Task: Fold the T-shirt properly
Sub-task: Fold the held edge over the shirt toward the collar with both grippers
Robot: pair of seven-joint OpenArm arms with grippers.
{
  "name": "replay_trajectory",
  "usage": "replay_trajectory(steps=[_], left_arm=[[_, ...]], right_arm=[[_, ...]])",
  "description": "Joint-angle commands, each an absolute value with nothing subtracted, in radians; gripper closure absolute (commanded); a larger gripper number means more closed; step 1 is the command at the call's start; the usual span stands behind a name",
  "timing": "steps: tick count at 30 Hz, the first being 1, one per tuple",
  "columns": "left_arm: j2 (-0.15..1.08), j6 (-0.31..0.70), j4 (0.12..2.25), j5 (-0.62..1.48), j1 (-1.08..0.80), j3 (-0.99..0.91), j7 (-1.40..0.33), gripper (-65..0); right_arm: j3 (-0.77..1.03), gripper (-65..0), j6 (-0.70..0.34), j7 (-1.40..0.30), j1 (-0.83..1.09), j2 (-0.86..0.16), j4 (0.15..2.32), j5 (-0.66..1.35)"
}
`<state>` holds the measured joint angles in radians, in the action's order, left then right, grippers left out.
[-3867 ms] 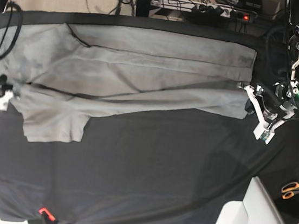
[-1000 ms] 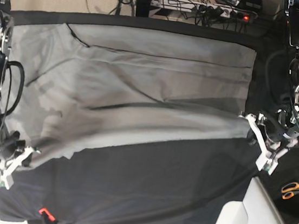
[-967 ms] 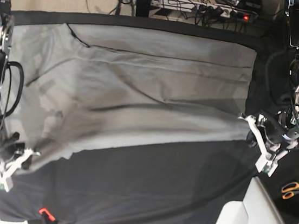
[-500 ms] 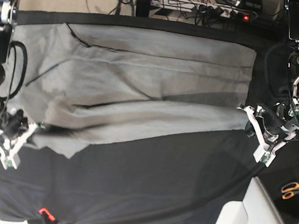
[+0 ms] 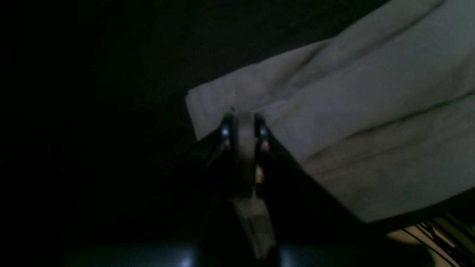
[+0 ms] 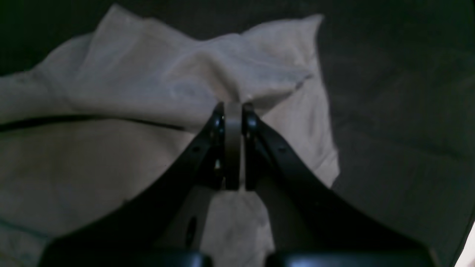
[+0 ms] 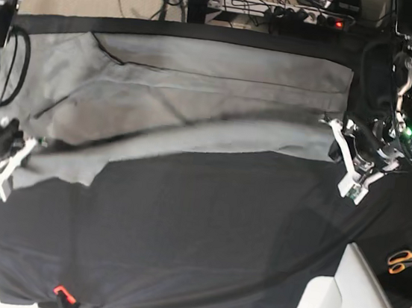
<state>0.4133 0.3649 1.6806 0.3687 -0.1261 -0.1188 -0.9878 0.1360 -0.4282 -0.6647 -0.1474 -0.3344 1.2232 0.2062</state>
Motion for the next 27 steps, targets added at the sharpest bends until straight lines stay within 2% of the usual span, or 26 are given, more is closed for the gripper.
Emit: replay_trajectory(steps=[1, 12, 21, 27], left_arm=[[0.429, 0.358, 1.707, 0.374, -0.114, -0.125, -0.972, 0.0], [0.432, 0.357, 1.715, 0.374, -0.133, -0.124, -0.97, 0.0], [0.437, 0.361, 1.721, 0.371, -0.168, -0.124, -0.97, 0.0], [0.43, 0.363, 1.732, 0.22, -0.194, -0.05, -0.905, 0.0]], right_arm=[[0.16, 0.0, -0.426, -0.662, -0.156, -0.357, 1.253, 0.208], [0.26, 0.0, -0.426, -0.734, 0.005, -0.328, 1.423, 0.208], [0.274, 0.0, -0.426, -0.75, 0.12, -0.294, 1.538, 0.208], [0.315, 0.0, -0.426, -0.75, 0.173, -0.243, 1.589, 0.208]])
